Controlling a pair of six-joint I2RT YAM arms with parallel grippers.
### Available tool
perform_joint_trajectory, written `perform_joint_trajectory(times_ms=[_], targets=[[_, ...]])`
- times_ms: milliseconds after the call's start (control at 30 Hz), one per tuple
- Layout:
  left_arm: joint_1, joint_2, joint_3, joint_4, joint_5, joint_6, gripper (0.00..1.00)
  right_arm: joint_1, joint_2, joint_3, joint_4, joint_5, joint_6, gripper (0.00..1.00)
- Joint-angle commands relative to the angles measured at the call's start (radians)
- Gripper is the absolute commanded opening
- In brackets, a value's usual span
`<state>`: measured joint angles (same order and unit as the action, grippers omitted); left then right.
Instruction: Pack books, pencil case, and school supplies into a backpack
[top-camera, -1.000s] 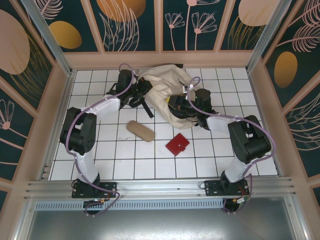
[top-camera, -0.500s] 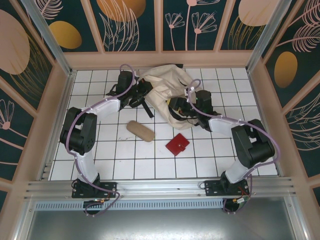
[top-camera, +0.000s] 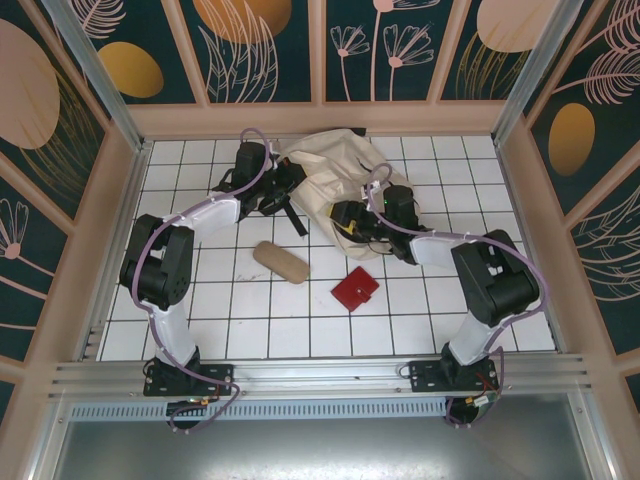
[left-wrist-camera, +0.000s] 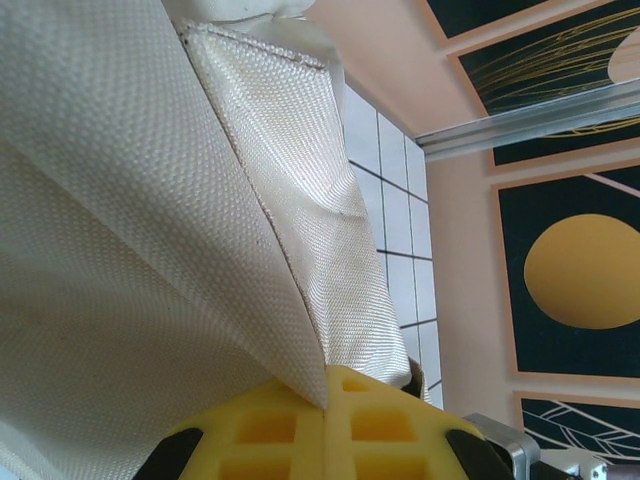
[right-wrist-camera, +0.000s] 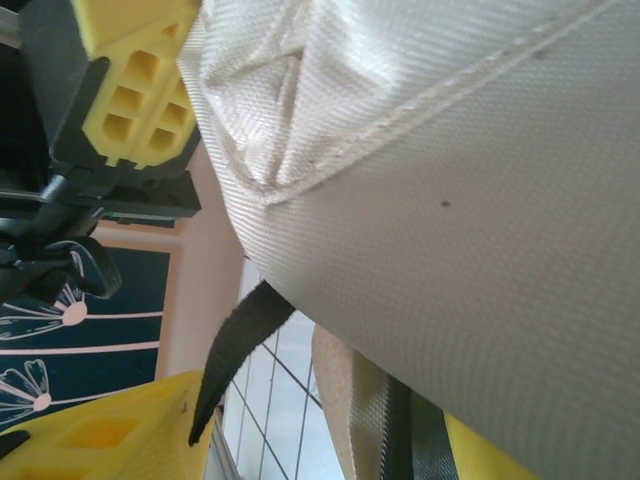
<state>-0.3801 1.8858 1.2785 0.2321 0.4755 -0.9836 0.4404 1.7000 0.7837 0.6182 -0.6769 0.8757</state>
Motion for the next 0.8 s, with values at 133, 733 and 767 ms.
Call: perform_joint_trajectory(times_ms=[133, 733, 767], targets=[[-0.005, -0.015, 0.001, 0.065, 0.080, 0.014, 0.00, -0.016, -0.094, 0.024, 0.027, 0.061, -0.004, 0.63], [-0.005, -0.016, 0.005, 0.070, 0.081, 0.009, 0.00, -0.037, -0.062, 0.038, -0.021, 0.031, 0.043, 0.47], [-0.004, -0.016, 0.005, 0.069, 0.082, 0.009, 0.00, -0.036, -0.062, 0.039, -0.042, 0.042, 0.032, 0.47]])
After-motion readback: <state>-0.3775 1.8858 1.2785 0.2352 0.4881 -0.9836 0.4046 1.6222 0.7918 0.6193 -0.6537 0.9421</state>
